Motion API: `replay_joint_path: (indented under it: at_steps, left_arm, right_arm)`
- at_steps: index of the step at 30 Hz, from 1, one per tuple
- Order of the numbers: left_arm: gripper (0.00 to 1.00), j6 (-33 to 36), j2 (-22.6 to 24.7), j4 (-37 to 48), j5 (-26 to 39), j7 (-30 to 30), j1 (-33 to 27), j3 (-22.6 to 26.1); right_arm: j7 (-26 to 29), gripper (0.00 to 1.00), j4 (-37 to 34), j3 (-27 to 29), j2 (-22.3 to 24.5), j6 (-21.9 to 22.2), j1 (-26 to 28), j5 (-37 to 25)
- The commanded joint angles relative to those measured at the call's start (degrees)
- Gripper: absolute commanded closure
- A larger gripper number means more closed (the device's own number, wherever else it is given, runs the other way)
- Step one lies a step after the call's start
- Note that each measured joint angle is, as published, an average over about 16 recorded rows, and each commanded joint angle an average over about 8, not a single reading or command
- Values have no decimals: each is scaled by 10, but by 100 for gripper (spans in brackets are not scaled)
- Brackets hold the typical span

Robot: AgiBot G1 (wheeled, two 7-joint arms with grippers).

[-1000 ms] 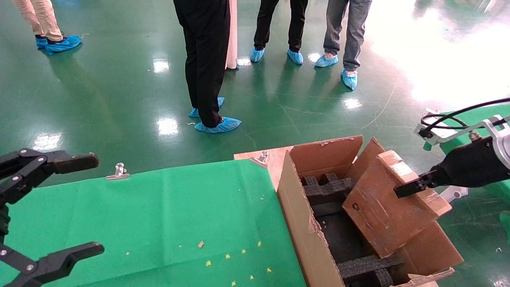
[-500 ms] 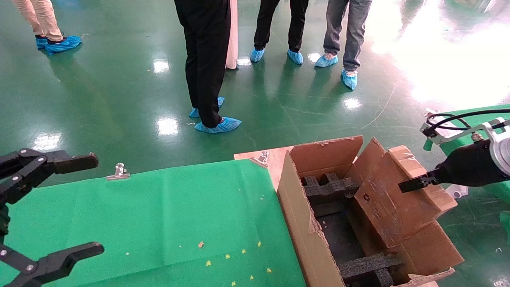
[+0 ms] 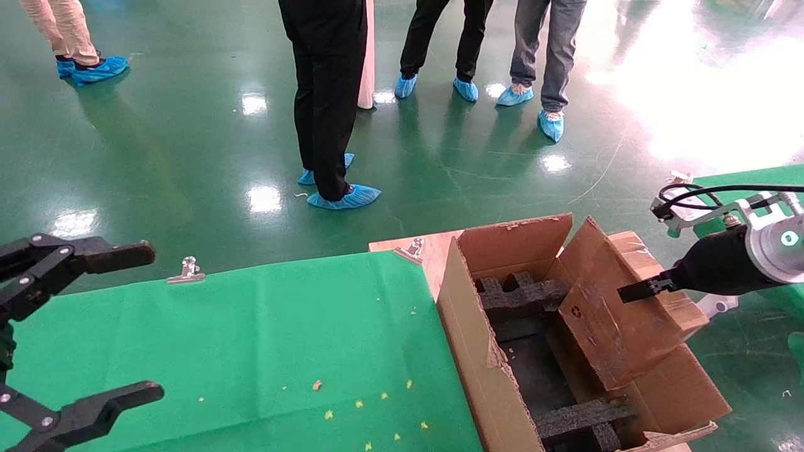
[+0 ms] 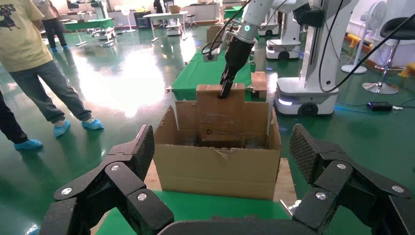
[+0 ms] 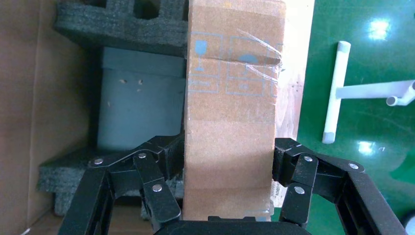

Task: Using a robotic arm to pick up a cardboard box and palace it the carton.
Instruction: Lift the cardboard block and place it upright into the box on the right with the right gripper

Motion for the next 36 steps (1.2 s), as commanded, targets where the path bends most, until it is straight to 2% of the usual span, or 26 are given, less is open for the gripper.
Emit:
replay_joint_path:
  at_steps: [1,8,19,27,36]
  left_arm:
    - [0,0,0,0,0,0,0,0]
    - [0,0,0,0,0,0,0,0]
    - [0,0,0,0,0,0,0,0]
    - [0,0,0,0,0,0,0,0]
    - [0,0,0,0,0,0,0,0]
  right_arm:
    - [13,100,-1,-2,-3,9,-6,-3]
    - [45,100,0,-9,-15,37,-33,-3]
    - [54,100,-31,-15,-46,71,-75,0]
    - [42,100,-71,-13,-76,92,-111,17]
    - [4,100,-134,-3,-107,109,-160,51]
